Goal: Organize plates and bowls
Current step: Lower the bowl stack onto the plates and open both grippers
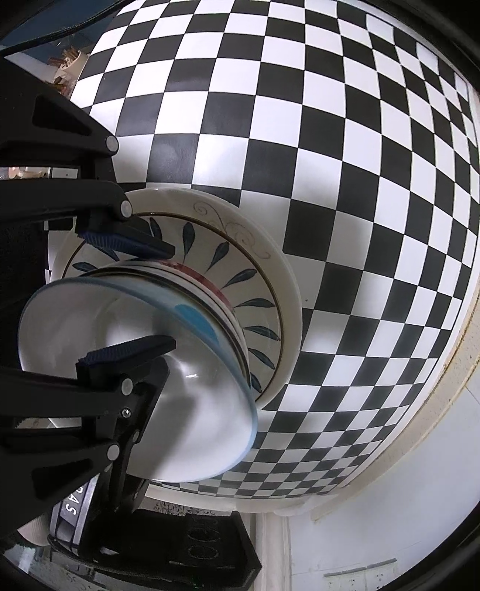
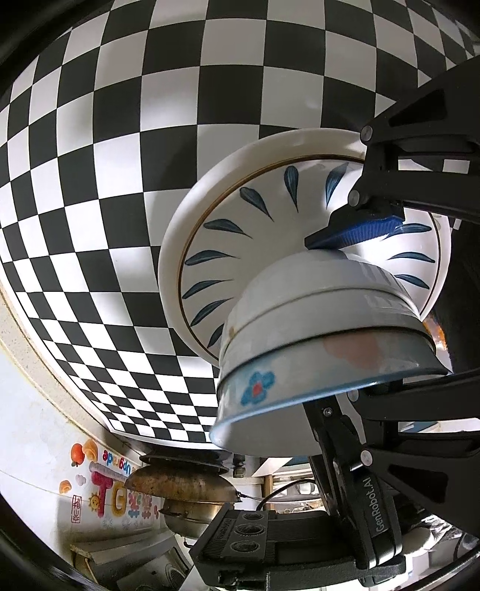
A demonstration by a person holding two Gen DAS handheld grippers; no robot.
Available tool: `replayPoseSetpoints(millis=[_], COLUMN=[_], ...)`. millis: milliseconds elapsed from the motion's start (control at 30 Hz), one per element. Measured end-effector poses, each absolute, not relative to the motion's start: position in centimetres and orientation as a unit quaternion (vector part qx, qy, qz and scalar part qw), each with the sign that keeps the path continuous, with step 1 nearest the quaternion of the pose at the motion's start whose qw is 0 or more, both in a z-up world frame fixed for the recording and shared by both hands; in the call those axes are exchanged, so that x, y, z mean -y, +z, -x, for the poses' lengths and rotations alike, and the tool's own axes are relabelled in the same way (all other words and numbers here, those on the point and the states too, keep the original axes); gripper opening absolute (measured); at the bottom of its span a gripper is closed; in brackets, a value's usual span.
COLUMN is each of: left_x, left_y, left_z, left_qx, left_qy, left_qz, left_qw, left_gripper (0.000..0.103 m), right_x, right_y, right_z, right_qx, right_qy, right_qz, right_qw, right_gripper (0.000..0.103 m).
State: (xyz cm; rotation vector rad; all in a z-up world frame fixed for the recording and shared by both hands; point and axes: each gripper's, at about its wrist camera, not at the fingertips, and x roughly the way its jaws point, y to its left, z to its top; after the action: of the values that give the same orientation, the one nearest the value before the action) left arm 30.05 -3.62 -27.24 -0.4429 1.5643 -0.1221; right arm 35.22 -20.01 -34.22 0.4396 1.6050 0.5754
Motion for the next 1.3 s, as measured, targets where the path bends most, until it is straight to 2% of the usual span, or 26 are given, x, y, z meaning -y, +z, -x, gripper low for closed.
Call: replayPoseSetpoints(millis=[233,467,533,600,667,733,867,1067,1300], left_x=[3.5,3.3,3.3,3.3,3.2,3.1,2.6,2.2,2.4], left_y=[-24.8,-21.4,-20.6,-19.7,-18.9,-18.3,-17.3,-15.6,-10.8], left_z=[-29.6,-28.2,-27.8,-27.3,-26.9,-26.5,-25.8,-24.4,-19.9], left_qx=[-0.677,-0.649,-0.64,-0.63,-0.619,-0.608,-0.588,-0.568,-0.523], left_qy=[-0.033,-0.002,0.002,0.009,0.01,0.014,0.017,0.002,-0.015], left_qz=[0.161,0.125,0.12,0.104,0.091,0.074,0.053,0.035,0.02], left_qw=[0.718,0.75,0.759,0.77,0.78,0.79,0.807,0.823,0.852], left_gripper=[0.039,0.041,0.041,0.05,0.064,0.075,0.085,0.086,0.086], right_x=[20.2,20.9,20.9,20.9,20.9,21.1,21.6,21.5,20.8], right_y=[-32.3,-27.5,-26.1,-24.8,-23.7,-22.8,-21.5,-19.4,-14.1], right_z=[-34.9,-34.2,-33.8,-33.3,-32.8,-32.2,-31.2,-28.7,-22.8], right_qx=[-0.691,-0.657,-0.648,-0.638,-0.631,-0.626,-0.614,-0.595,-0.544], right_qy=[0.246,0.226,0.22,0.214,0.206,0.19,0.153,0.113,0.079], right_qz=[-0.161,-0.105,-0.087,-0.071,-0.057,-0.056,-0.054,-0.062,-0.063], right_qw=[0.66,0.711,0.724,0.736,0.745,0.754,0.773,0.793,0.833], right_gripper=[0.053,0.053,0.059,0.067,0.08,0.084,0.088,0.09,0.09])
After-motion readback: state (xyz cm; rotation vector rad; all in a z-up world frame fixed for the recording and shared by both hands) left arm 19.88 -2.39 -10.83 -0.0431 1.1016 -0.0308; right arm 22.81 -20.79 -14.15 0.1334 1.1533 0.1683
